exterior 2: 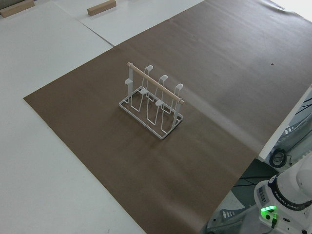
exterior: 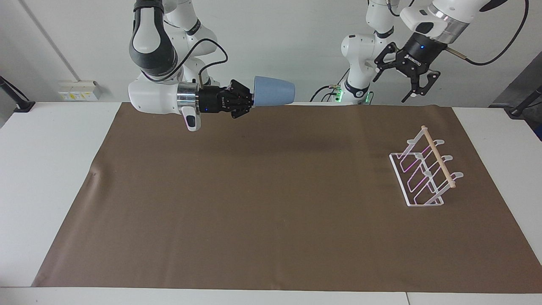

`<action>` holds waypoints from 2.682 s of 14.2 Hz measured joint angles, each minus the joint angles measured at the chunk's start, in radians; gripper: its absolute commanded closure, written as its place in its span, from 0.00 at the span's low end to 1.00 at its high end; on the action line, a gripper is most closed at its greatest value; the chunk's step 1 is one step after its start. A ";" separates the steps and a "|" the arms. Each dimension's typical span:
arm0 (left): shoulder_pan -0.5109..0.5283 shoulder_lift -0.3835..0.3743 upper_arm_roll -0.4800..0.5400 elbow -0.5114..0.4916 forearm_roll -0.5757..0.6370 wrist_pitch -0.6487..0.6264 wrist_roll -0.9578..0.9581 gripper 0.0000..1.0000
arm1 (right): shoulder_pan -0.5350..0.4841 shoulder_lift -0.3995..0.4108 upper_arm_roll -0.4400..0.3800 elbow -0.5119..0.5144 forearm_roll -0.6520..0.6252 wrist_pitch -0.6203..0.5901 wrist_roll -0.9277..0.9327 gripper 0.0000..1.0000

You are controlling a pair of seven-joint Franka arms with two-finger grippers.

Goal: Hang cup on cup holder
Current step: 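Carry the cup toward center while the left gripper reaches its base, then close the left gripper on the cup's closed end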

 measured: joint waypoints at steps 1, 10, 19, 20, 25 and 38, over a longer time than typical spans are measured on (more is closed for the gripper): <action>-0.010 0.000 -0.002 0.000 -0.020 0.012 0.009 0.00 | 0.005 0.000 0.000 0.000 0.000 0.004 0.000 1.00; -0.031 0.001 -0.109 -0.006 -0.110 0.186 0.076 0.00 | 0.004 -0.001 -0.009 -0.001 0.000 0.006 0.000 1.00; -0.046 0.058 -0.162 -0.010 -0.148 0.305 -0.027 0.00 | 0.002 -0.001 -0.010 -0.002 0.000 0.007 0.000 1.00; -0.046 0.058 -0.162 -0.010 -0.148 0.316 -0.029 0.00 | 0.002 -0.001 -0.010 -0.002 0.000 0.007 0.000 1.00; -0.063 0.063 -0.169 -0.010 -0.140 0.359 -0.043 0.00 | 0.002 -0.001 -0.010 -0.002 0.000 0.007 0.000 1.00; -0.101 0.073 -0.173 -0.088 -0.086 0.443 -0.101 0.56 | -0.004 -0.001 -0.010 -0.013 0.000 0.007 -0.009 1.00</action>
